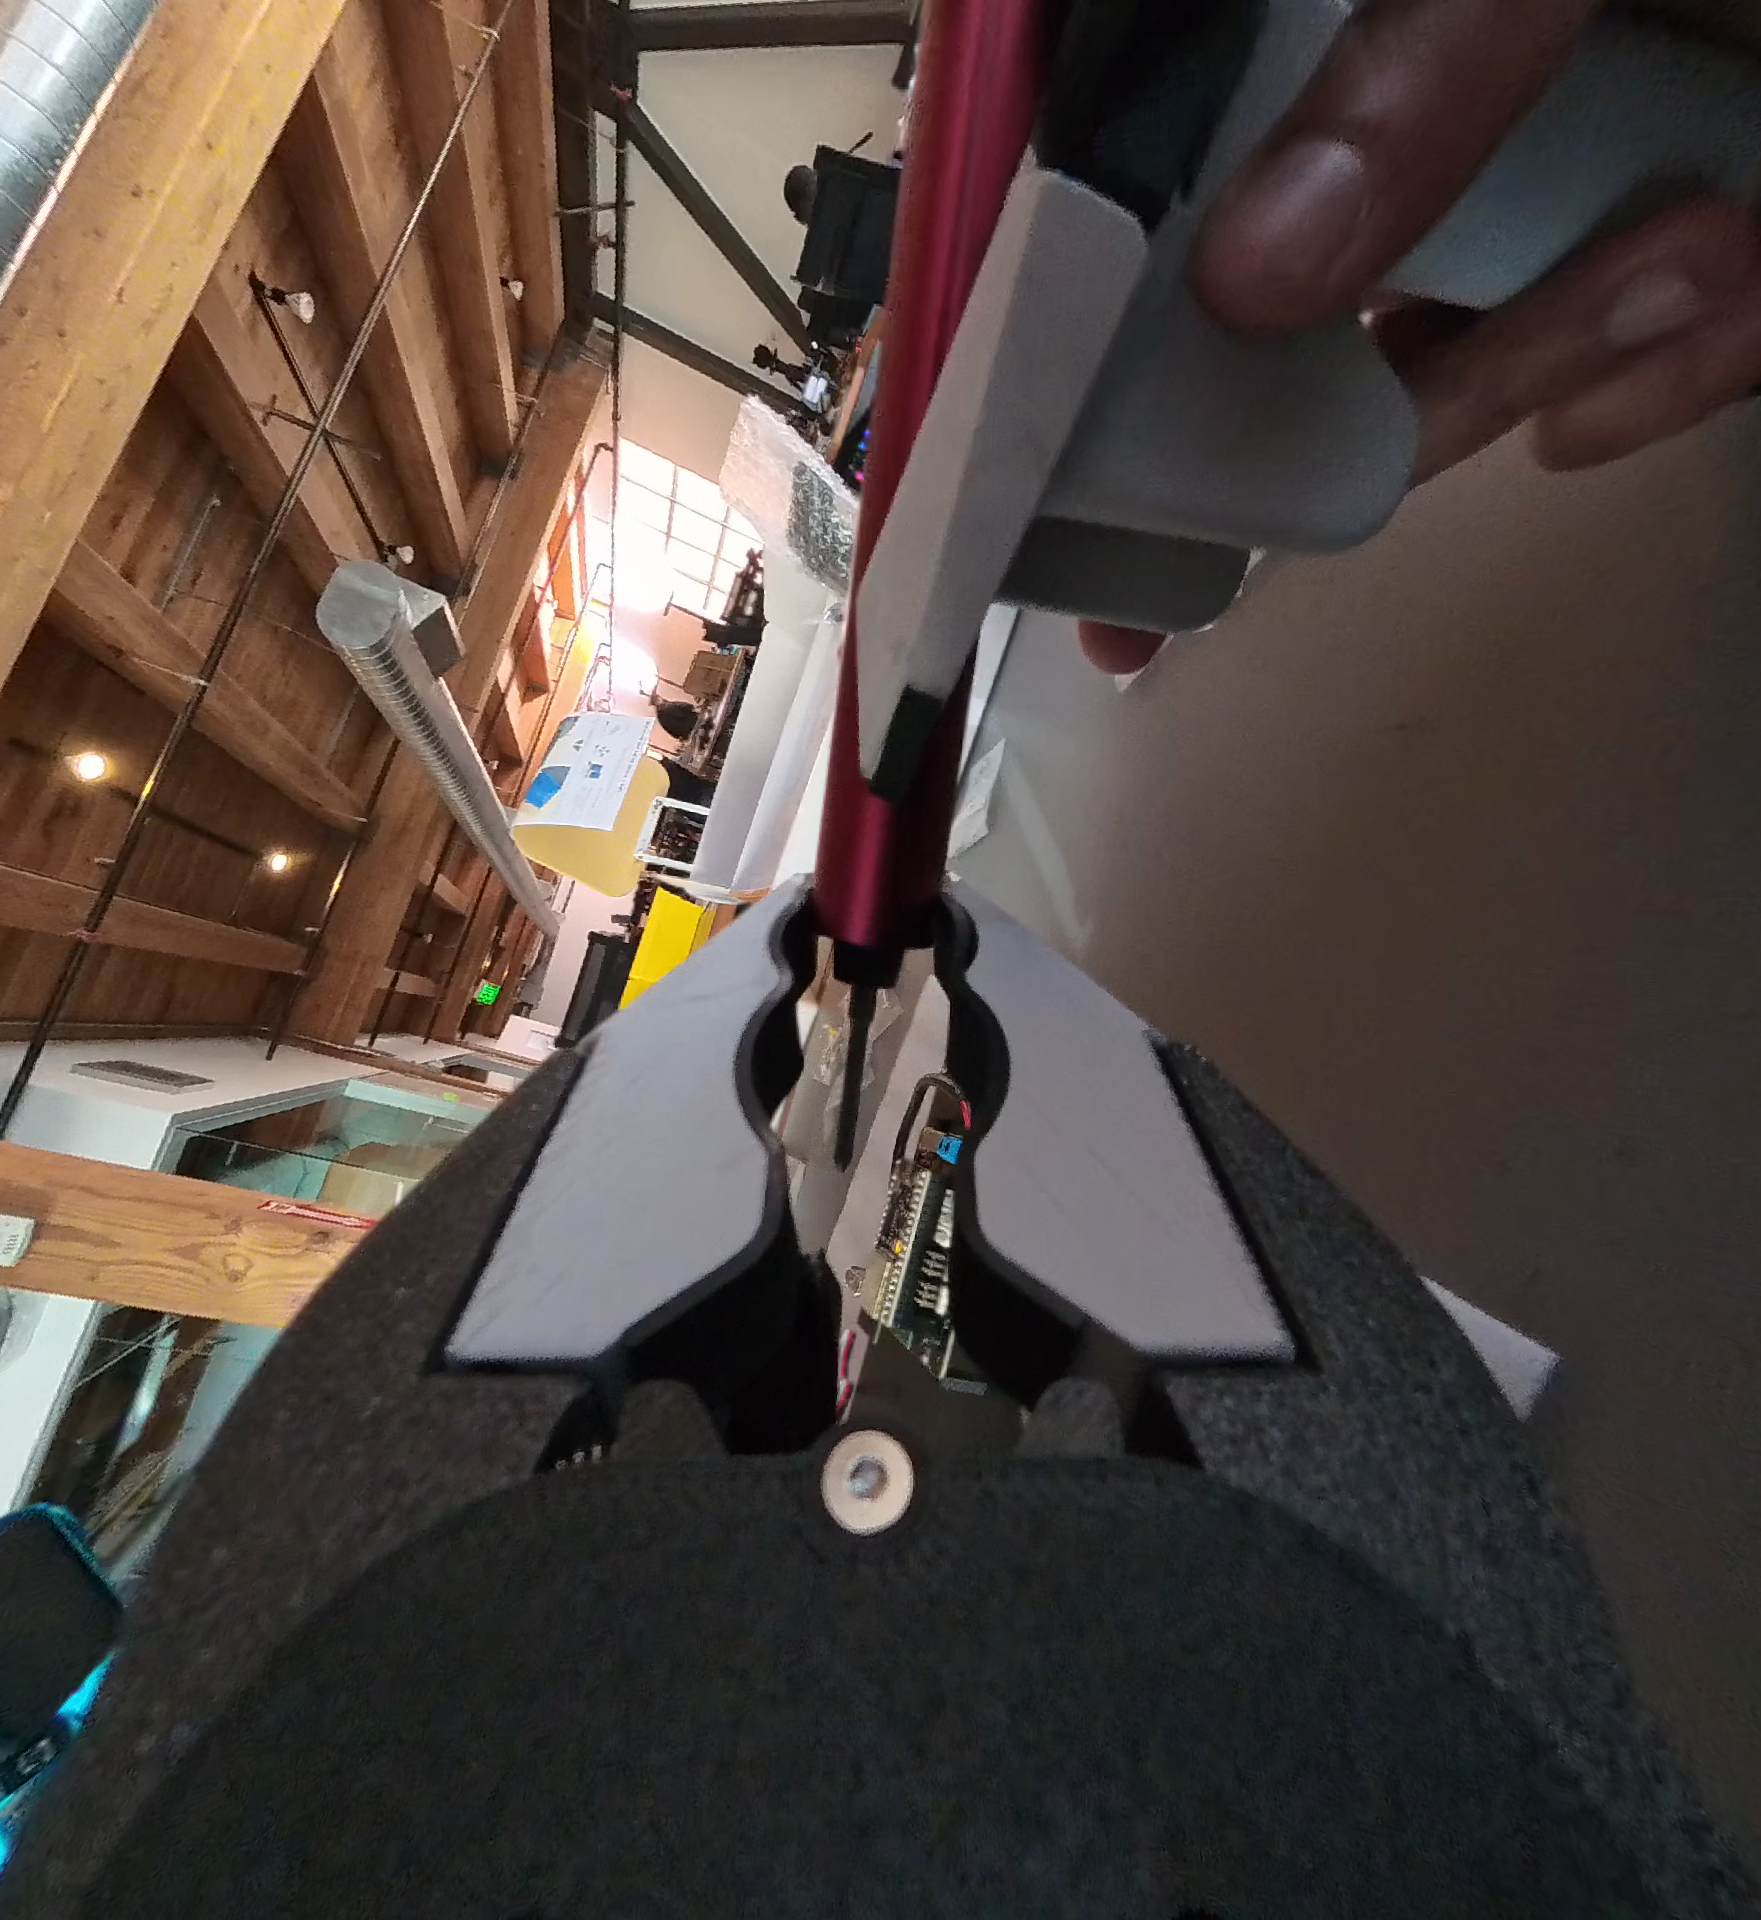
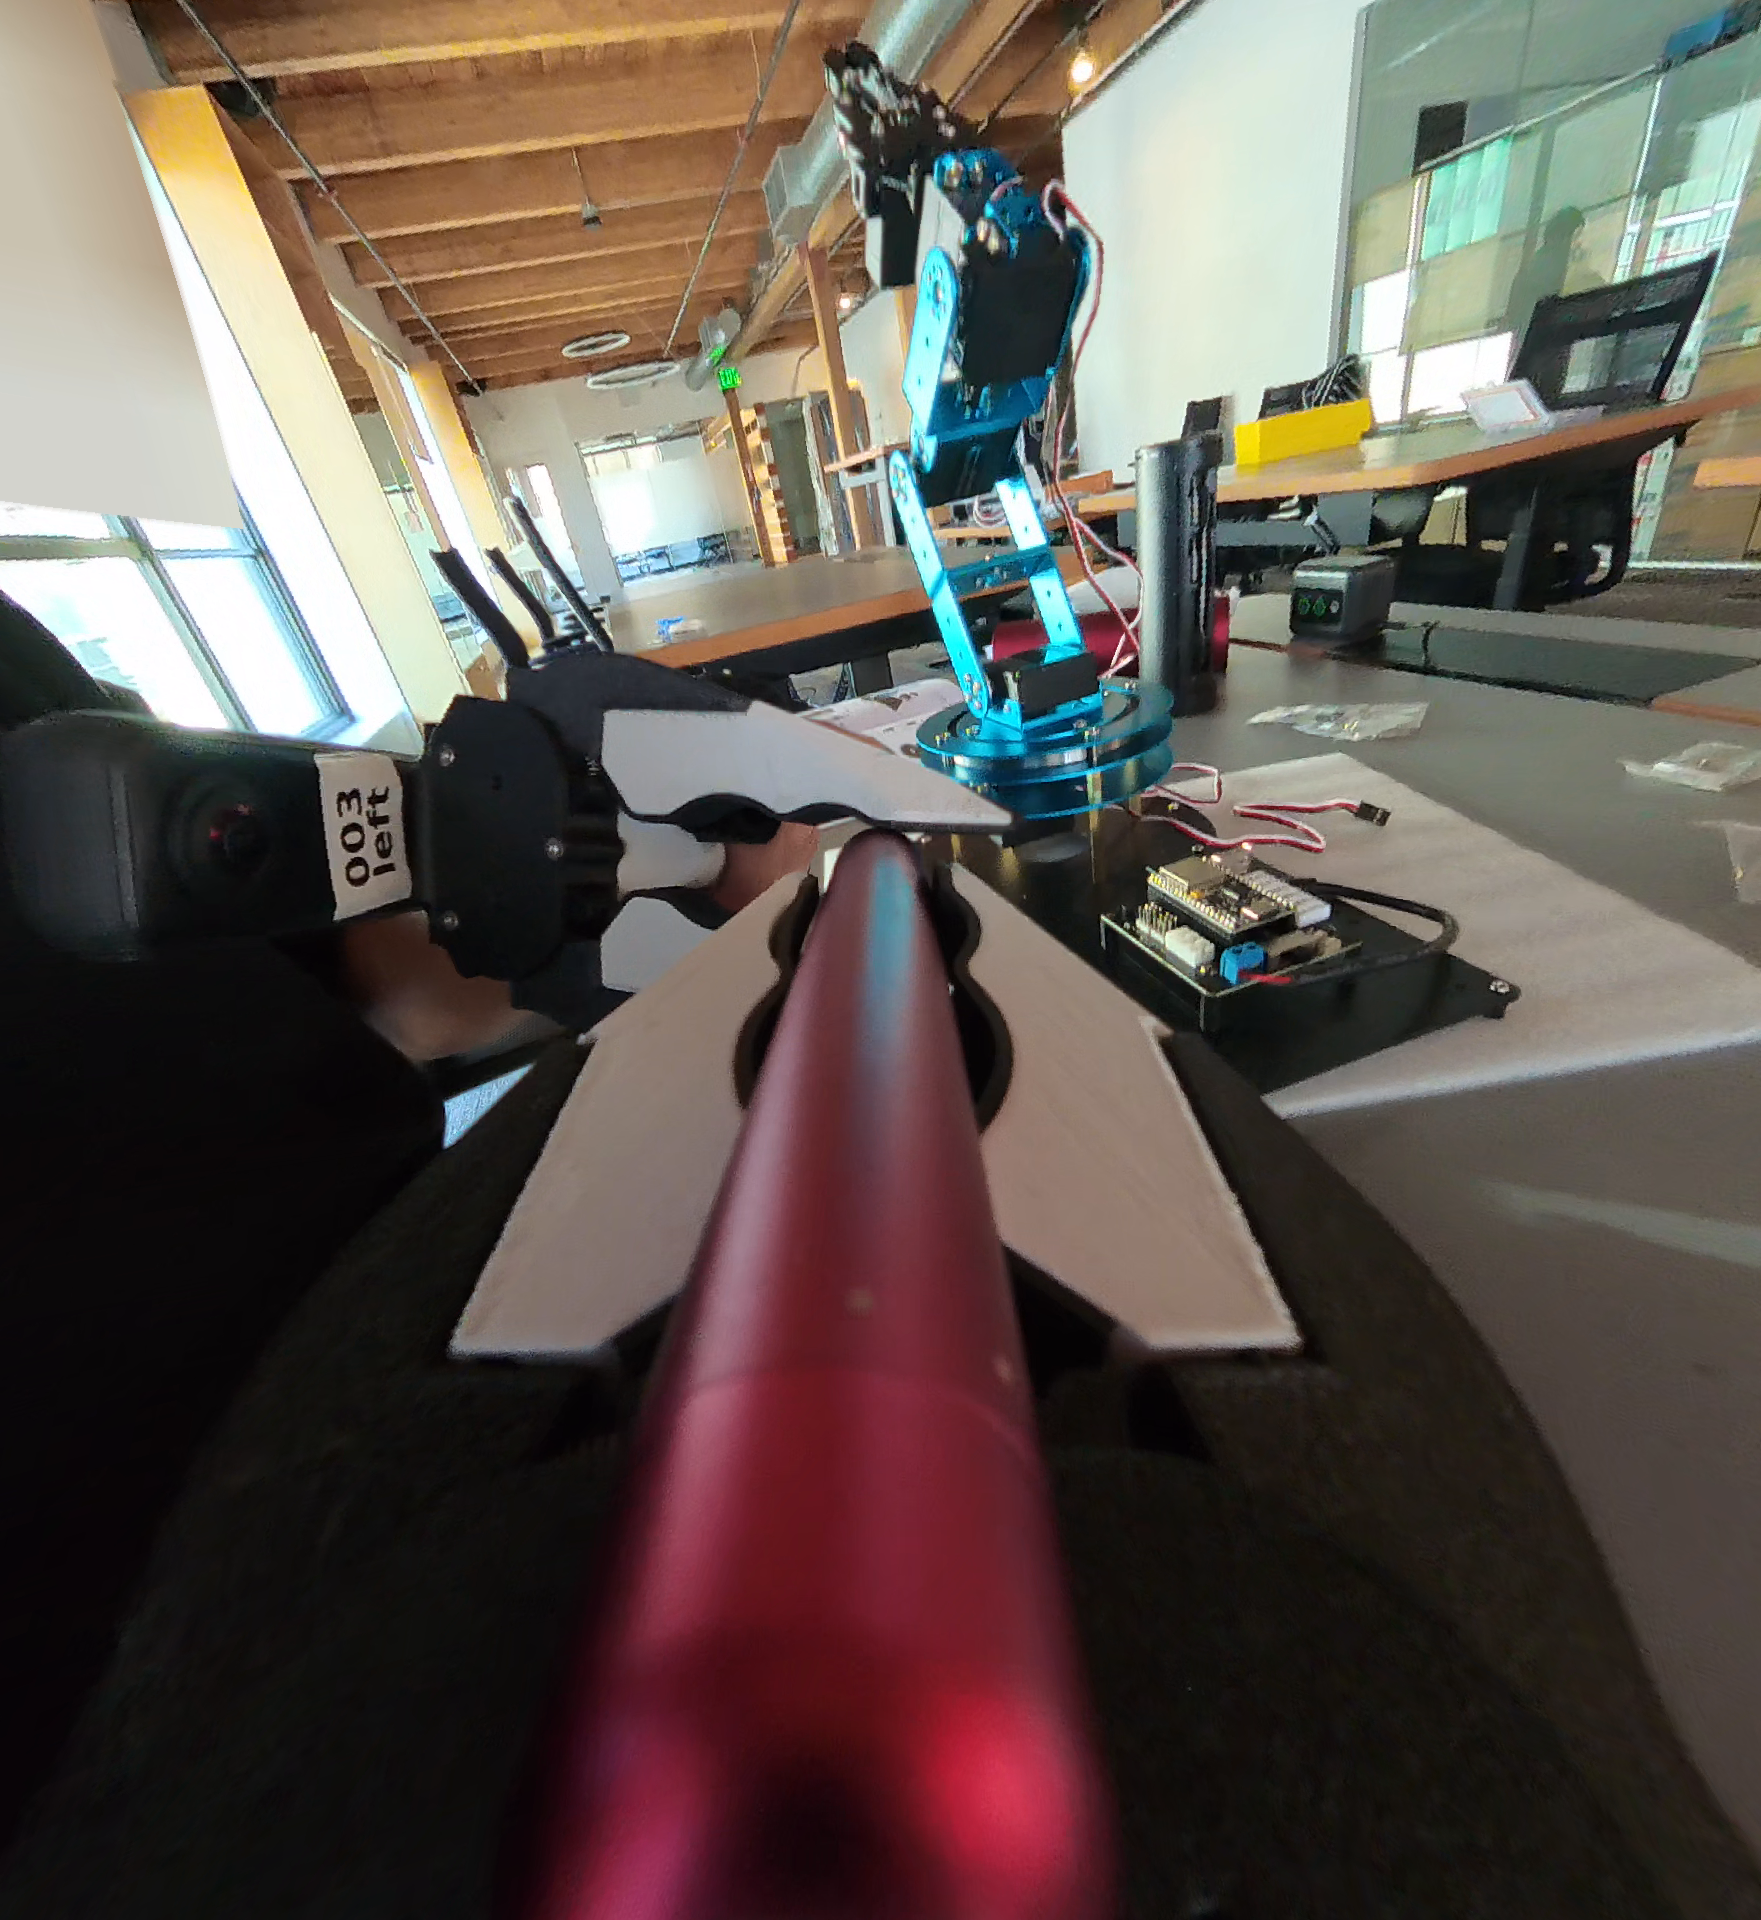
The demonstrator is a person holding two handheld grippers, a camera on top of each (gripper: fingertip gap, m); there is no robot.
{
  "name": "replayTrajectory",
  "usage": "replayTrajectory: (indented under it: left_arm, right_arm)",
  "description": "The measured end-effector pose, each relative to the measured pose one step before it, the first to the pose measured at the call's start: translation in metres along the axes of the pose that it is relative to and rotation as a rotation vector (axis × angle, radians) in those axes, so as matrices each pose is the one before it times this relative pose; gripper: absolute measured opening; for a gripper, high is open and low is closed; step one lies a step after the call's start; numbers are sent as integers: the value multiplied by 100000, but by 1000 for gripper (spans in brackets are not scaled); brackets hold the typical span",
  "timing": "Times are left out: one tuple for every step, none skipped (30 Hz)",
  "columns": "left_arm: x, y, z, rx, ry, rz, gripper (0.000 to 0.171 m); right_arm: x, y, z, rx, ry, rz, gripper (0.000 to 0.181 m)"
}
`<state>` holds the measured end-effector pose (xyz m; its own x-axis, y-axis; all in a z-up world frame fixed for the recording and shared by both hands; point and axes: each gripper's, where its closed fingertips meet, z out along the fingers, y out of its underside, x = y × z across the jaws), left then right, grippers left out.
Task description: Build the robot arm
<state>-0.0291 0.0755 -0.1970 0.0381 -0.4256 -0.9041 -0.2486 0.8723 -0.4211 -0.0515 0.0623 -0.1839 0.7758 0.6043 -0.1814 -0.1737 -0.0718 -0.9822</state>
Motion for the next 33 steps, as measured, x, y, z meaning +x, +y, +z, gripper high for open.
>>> replayTrajectory:
  left_arm:
    - [56, 203, 34, -381, -600, 874, 21]
    - [-70, 263, -130, -173, -887, 620, 21]
    - [-102, 56, -43, 131, -542, 107, 21]
    - [-57, 37, 38, 29, 25, -369, 21]
    - [17, 104, 51, -106, 412, -356, 21]
    - [124, 27, 27, 203, 567, -233, 21]
    - [91, -91, 34, 683, -71, -39, 21]
    - [-43, -220, 17, 699, -303, 203, 21]
    - [-105, -234, 32, 51, -372, 318, 21]
    - [-64, -61, 100, -464, -279, 736, 21]
    - [-7, 66, 137, 11, -198, 888, 21]
    - [2, 45, 113, 212, -159, 367, 21]
    - [-13, 23, 39, 12, -9, -164, 21]
    - [-60, -19, 28, 88, -247, -387, 21]
    - [-99, -32, 22, 245, -446, -427, 21]
    - [-108, -259, -20, 482, -535, -320, 21]
    - [-114, -215, -62, 379, -581, -29, 21]
    - [-117, -101, -88, 108, -795, 504, 21]
    - [-58, -112, -68, 24, -1082, 770, 21]
    - [-33, -21, -14, -195, -646, 566, 22]
    - [18, 27, 10, -270, 243, 137, 21]
    - [36, 22, 14, -148, 357, -278, 21]
    - [-13, 27, 33, -55, -210, -351, 21]
    - [-4, 79, 61, -280, -288, -306, 21]
    - [93, 114, 52, -440, 356, -323, 21]
    - [105, 49, 15, 131, 523, -415, 21]
    - [27, -32, -16, 491, 210, -339, 21]
    - [-7, -16, -6, -13, -32, 148, 21]
    - [-22, 35, 20, -347, -197, 612, 22]
    - [-39, -29, -6, 127, -213, 364, 21]
    - [-35, -105, -51, 606, -62, -417, 21]
    - [-28, -117, -55, 542, 94, -866, 21]
    - [4, -71, -31, 289, 255, -601, 21]
  right_arm:
    - [54, 190, -6, -1055, 65, 257, 21]
    - [-77, 435, 19, -2929, -1294, 824, 23]
    - [-244, 493, 68, -3073, -2552, 1091, 29]
    - [-202, 256, 64, -1250, -1781, 524, 33]
    - [-10, -59, 32, 843, -59, 232, 35]
    - [54, -207, 0, 1514, 463, 585, 34]
    - [68, -214, -20, 1492, 343, 672, 31]
    - [139, -2, -46, 36, 457, 650, 27]
    - [157, 1, -62, 209, 405, 420, 22]
    - [14, 41, -6, -153, -744, 1921, 22]
    - [67, 60, -6, -460, -209, 1092, 22]
    - [50, 45, -11, -153, 412, -1157, 22]
    - [45, 41, 26, -144, 685, -1631, 22]
    - [4, -16, -2, -37, 238, -794, 21]
    - [-50, -72, -13, 586, -231, -369, 21]
    - [-79, -97, -41, 923, -423, -518, 21]
    - [-115, -99, -55, 922, -566, -282, 21]
    - [-86, -102, -43, 665, -255, -244, 21]
    - [-76, -101, -9, 529, -155, -293, 20]
    - [-23, -62, 0, 260, 114, -531, 20]
    - [21, 20, 14, -225, 410, -690, 20]
    - [54, 36, -7, -524, 402, -111, 22]
    - [16, -26, 22, 54, 369, -293, 22]
    - [28, -33, 36, 146, 438, -15, 22]
    - [75, 47, 36, -380, 198, 1375, 22]
    - [68, 76, -3, -715, -209, 1579, 22]
    - [8, -13, -32, 171, 55, -113, 22]
    - [-41, -16, -26, 434, 315, -1784, 22]
    - [1, -4, 7, -72, 599, -1359, 21]
    - [-63, -27, -4, -130, 229, -1357, 21]
    - [-66, -52, -47, -89, 289, -1561, 21]
    - [-106, -75, -47, 117, -29, -643, 21]
    - [-79, -46, -19, 93, -236, -98, 20]
